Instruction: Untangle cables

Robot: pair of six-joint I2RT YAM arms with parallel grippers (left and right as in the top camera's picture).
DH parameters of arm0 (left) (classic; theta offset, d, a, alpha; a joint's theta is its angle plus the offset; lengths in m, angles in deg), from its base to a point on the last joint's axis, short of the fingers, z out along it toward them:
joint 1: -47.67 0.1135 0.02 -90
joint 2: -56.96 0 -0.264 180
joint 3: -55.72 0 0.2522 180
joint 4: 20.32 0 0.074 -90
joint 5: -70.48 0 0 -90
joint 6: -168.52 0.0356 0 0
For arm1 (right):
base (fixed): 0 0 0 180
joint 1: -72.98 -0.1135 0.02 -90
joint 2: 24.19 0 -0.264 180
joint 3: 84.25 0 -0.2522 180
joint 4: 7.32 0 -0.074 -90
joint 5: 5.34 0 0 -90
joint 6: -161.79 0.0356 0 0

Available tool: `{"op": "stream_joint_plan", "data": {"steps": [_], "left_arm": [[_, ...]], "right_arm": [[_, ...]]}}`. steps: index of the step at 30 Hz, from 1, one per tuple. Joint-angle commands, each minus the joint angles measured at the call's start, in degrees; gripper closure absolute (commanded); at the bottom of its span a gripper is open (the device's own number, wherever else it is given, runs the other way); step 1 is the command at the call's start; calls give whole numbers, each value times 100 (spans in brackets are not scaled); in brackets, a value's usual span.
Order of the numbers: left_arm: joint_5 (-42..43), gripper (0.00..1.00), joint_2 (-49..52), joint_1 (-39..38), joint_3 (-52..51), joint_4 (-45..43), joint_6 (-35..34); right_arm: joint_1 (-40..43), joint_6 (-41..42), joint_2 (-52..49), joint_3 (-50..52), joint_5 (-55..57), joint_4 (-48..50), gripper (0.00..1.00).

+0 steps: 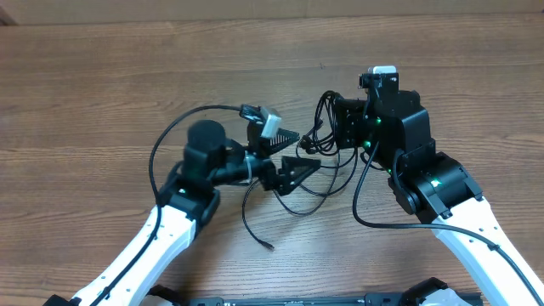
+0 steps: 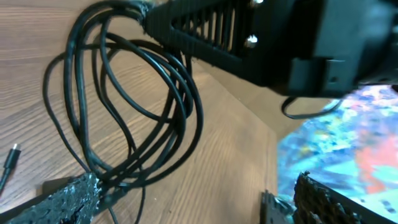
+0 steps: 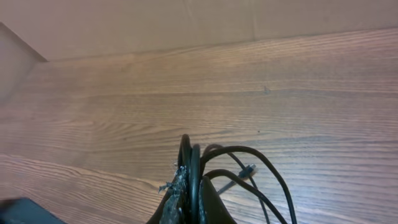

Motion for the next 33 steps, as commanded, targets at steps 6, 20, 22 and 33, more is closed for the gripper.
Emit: {"op": "stream_joint_plan", "data": {"steps": [6, 20, 22, 33], "left_arm": [[-3591, 0, 2, -1331, 44, 0, 76], [-5222, 10, 2, -1593, 44, -17, 304], [-5178, 17, 2, -1596, 44, -44, 286], [-5012, 33, 2, -1596, 44, -46, 289]], "right_arm": [[17, 330, 26, -197, -538, 267, 96], [22, 323, 26, -197, -570, 302, 96], [22, 323, 24, -197, -570, 302, 96], [22, 323, 24, -197, -570, 181, 96]]}}
